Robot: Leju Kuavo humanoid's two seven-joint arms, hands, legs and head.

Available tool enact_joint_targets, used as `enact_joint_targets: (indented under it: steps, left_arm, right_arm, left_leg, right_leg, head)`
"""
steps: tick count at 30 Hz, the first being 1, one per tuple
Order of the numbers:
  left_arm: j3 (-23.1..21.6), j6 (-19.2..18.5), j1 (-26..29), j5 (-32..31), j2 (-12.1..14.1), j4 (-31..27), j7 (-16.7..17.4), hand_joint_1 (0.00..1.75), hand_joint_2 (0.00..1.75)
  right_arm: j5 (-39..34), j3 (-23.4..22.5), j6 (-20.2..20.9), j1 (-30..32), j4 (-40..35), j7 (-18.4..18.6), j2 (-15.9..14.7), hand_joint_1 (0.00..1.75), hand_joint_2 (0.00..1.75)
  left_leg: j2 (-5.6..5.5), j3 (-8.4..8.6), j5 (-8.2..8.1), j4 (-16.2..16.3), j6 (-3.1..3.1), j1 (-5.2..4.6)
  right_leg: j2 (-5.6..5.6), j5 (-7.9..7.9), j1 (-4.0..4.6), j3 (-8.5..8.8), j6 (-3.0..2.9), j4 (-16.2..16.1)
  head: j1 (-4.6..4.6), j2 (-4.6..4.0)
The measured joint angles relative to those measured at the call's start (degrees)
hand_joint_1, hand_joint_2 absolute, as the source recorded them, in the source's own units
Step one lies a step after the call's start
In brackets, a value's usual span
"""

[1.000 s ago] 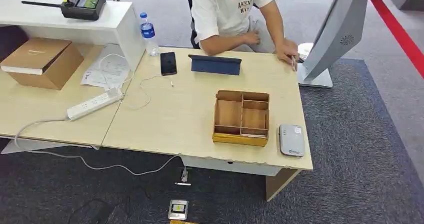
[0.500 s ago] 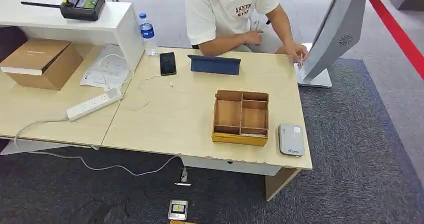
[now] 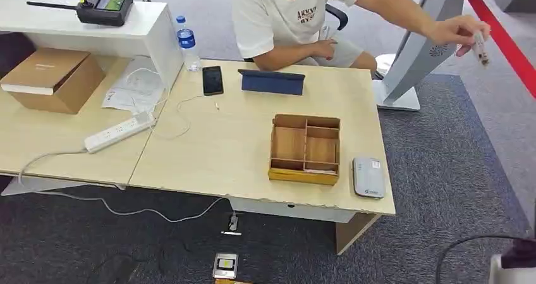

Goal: Pass the card to the sensor for recognition and then transmit it.

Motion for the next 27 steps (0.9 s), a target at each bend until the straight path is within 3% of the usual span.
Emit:
enact_joint_targets:
  steps: [2, 6, 11, 20, 27]
  left_arm:
    - [-0.26, -0.2, -0.05, -0.53, 0.0, 0.0, -0.35, 0.0, 0.0]
    - [-1.2, -0.35, 0.03, -2.01, 0.02, 0.0, -1.47, 0.0, 0.0]
    - [-1.97, -0.44, 0.07, -3.43, 0.02, 0.0, -2.69, 0.0, 0.0]
    - [-3.85, -1.77, 0.08, -4.98, 0.11, 0.0, -3.34, 0.0, 0.0]
    - [-4.68, -2.73, -0.22, -5.36, 0.46, 0.0, -2.91, 0.0, 0.0]
  right_arm:
    - [2.57, 4.74, -0.83, 0.09, -5.51, -0.48, -0.02, 0.0, 1.75]
    - [14.88, 14.49, -2.23, -0.56, -13.35, -2.47, 0.07, 0.0, 1.75]
    - [32.01, 24.02, -3.13, -3.78, -16.32, -6.78, 0.5, 0.0, 1.75]
    - [54.57, 36.19, -9.38, -14.73, -10.48, -10.01, 1.64, 0.0, 1.75]
    - [60.07, 42.15, -11.28, -20.79, -1.71, -10.21, 2.58, 0.0, 1.75]
  left_leg:
    - [-0.01, 0.0, 0.01, -0.01, 0.0, 0.02]
    - [-0.04, -0.01, 0.07, -0.02, -0.07, 0.08]
    - [-0.06, -0.03, 0.08, -0.02, -0.07, 0.08]
    - [-0.08, -0.06, 0.09, -0.01, -0.06, 0.08]
    - [-0.11, -0.07, 0.09, -0.01, -0.06, 0.08]
  right_leg:
    - [0.0, 0.0, 0.0, 0.01, -0.01, 0.01]
    - [-0.05, 0.0, 0.03, 0.02, -0.02, 0.03]
    - [-0.06, 0.01, 0.09, 0.03, -0.02, 0.08]
    - [-0.08, 0.01, 0.09, -0.04, -0.02, 0.08]
    - [-0.08, 0.0, 0.09, -0.06, -0.02, 0.08]
  head:
    - [0.0, -0.02]
    - [0.0, 0.0]
    - [0.0, -0.02]
    - [0.0, -0.02]
    - [0.0, -0.02]
